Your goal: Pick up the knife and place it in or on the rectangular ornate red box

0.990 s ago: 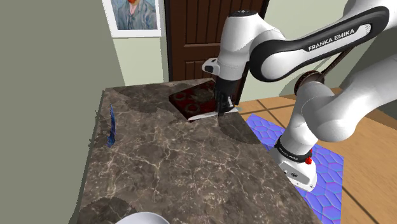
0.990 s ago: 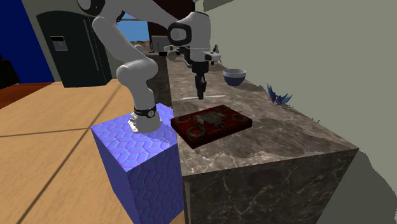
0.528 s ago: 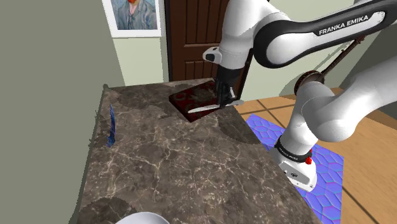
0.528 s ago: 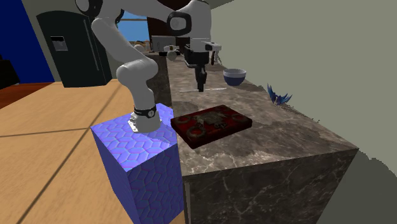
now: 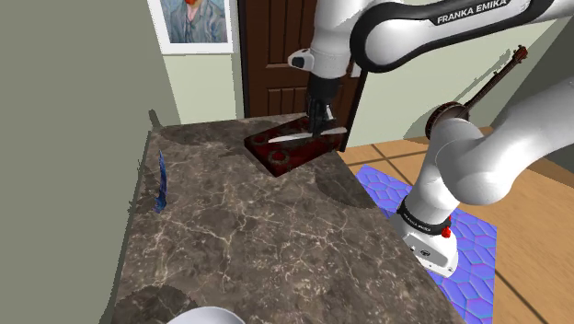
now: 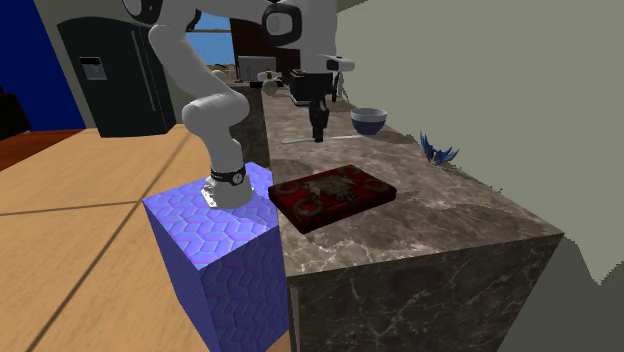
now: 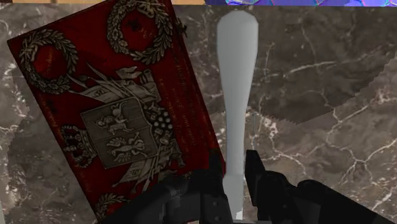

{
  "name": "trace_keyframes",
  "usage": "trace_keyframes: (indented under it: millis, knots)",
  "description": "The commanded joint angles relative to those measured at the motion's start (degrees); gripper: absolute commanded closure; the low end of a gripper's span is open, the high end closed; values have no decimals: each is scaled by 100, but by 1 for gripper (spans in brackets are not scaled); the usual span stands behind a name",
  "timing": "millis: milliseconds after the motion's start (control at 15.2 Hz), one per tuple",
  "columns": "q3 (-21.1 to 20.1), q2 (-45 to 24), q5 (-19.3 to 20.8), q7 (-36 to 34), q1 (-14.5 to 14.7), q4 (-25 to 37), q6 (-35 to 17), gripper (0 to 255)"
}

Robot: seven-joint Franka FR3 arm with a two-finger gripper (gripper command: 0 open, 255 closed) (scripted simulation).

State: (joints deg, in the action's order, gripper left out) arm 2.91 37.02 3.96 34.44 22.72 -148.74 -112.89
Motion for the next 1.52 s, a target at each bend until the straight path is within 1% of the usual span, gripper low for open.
trace_keyframes:
  millis: [0,396,462,1452]
  knots:
    - [211,-316,114,252,-112,252,-78,255]
    - [789,-1260,279,972,-338,1118,-202,255]
    - [833,-1341,281,1031,-352,1197,-207,255]
    - [932,-1815,306,1022,-361,404,-1472,255]
